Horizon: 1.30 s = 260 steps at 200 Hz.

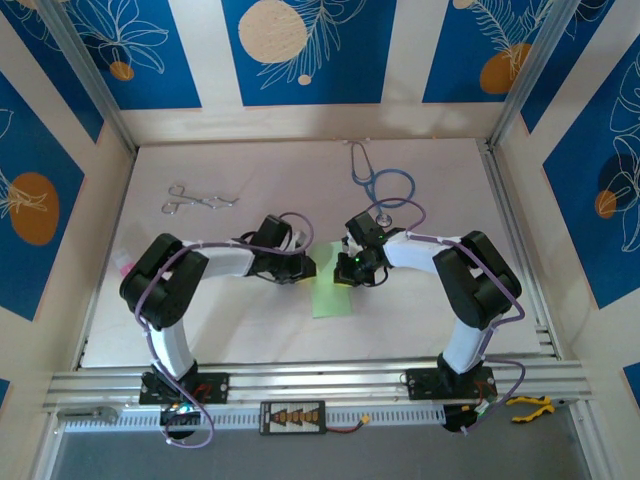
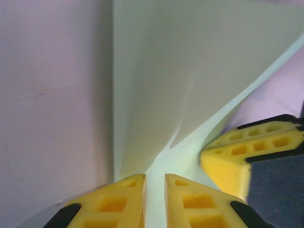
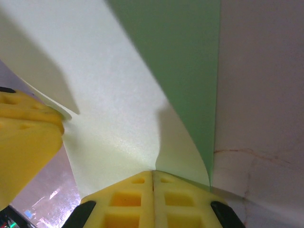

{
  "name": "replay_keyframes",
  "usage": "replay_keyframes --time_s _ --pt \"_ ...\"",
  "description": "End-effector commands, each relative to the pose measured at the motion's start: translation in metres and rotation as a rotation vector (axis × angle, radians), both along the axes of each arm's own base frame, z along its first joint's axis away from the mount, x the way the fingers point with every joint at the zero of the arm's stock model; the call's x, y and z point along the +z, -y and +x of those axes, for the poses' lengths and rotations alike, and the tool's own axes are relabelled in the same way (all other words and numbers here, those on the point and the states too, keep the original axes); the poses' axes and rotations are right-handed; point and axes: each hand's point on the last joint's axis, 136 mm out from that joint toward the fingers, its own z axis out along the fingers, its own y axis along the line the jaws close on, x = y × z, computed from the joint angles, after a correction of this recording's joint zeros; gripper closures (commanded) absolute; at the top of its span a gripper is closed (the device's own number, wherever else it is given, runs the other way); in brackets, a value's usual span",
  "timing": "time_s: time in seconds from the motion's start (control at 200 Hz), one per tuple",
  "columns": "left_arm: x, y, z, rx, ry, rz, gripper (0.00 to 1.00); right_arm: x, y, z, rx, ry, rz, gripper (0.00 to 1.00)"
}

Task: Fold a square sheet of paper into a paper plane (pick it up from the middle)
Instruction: First fold the square sheet of paper in half at the center of the table.

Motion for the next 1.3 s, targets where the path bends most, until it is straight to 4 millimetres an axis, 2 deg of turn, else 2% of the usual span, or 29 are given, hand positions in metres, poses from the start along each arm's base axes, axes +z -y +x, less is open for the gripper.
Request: replay_keyframes --time_s 0.0,0.115,0.3,0.48,0.575,0.755,0.86,1.1,1.296 --pt "0.024 0.009 0.01 -0.035 0.029 -0.041 0.82 -0.035 0.031 -0.034 0.01 -0.137 -0.164 1.0" --pt "0.017 0.012 0.017 -0.041 0.023 -0.029 0.82 -0.036 0.031 -0.034 0.009 -0.139 -0.163 1.0" --pt "-0.008 0.003 0.021 -0.012 -0.013 0.005 0.83 -0.037 0.032 -0.035 0.011 -0.144 -0.165 1.0" --pt "-0.022 -0.005 0.023 0.01 -0.039 0.047 0.83 -0.038 0.032 -0.036 0.012 -0.147 -0.165 1.0" --pt "-0.02 -0.004 0.026 0.014 -0.043 0.047 0.83 -0.037 0.032 -0.036 0.018 -0.145 -0.167 1.0" --pt "0.003 0.006 0.037 -0.006 -0.004 0.006 0.82 -0.037 0.031 -0.035 0.022 -0.14 -0.167 1.0" --pt "0.009 0.008 0.044 -0.012 0.011 -0.01 0.82 -0.037 0.031 -0.035 0.022 -0.145 -0.164 1.0" --pt "-0.007 0.003 0.048 -0.01 -0.022 0.005 0.82 -0.037 0.03 -0.036 0.025 -0.148 -0.163 1.0" --pt "-0.027 -0.011 0.053 0.014 -0.044 0.059 0.83 -0.037 0.031 -0.037 0.027 -0.151 -0.168 1.0"
